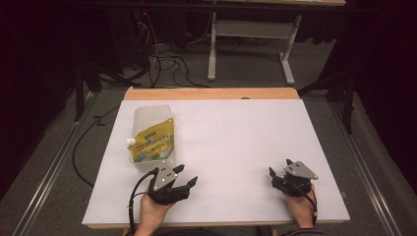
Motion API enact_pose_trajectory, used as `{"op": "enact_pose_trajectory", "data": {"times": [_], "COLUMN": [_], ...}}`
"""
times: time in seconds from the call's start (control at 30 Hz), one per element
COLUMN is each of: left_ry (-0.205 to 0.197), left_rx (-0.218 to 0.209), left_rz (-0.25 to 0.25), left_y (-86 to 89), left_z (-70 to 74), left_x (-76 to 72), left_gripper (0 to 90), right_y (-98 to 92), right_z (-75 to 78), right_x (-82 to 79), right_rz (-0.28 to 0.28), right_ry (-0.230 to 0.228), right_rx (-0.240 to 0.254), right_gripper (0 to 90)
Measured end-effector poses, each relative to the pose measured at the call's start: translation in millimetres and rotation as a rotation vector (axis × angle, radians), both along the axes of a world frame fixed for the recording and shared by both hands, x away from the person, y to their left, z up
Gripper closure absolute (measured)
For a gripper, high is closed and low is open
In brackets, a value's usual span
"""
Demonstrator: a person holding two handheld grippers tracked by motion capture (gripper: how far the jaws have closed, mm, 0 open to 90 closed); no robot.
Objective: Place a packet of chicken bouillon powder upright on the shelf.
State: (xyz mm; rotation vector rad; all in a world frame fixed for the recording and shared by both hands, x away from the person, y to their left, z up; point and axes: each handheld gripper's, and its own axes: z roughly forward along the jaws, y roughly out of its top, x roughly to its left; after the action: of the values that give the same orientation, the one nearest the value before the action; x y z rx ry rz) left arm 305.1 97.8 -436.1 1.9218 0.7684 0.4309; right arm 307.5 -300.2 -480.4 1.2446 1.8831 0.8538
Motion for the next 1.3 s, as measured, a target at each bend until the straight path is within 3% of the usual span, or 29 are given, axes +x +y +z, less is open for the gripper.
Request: {"op": "enact_pose_trajectory", "data": {"times": [0.13,0.27,0.47,0.73,0.93,1.3], "left_ry": [0.013,0.042,0.051,0.050,0.053,0.041], "left_rx": [-0.004,-0.038,-0.046,-0.016,-0.018,0.012], "left_rz": [-0.015,-0.040,-0.048,-0.049,-0.058,-0.039], "left_y": [-5.9,-10.6,-17.0,-25.0,-30.0,-37.3], "left_z": [-2.1,-4.3,-7.1,-11.8,-15.5,-25.5], "left_x": [3.8,8.5,13.4,19.4,24.1,33.4], "left_gripper": [38.4,35.5,34.2,33.3,33.5,33.9], "right_y": [0.3,-0.2,0.1,0.3,0.4,0.4], "right_z": [0.0,0.0,0.1,0.0,0.0,0.1], "right_x": [0.0,-0.1,-0.1,0.0,-0.1,-0.1], "right_rz": [0.001,0.000,0.003,0.001,-0.001,0.001], "right_ry": [0.001,0.001,0.002,0.001,0.002,0.002], "right_rx": [-0.002,0.000,-0.009,-0.006,-0.002,-0.011], "right_gripper": [31.2,31.2,31.2,31.1,31.2,31.2]}}
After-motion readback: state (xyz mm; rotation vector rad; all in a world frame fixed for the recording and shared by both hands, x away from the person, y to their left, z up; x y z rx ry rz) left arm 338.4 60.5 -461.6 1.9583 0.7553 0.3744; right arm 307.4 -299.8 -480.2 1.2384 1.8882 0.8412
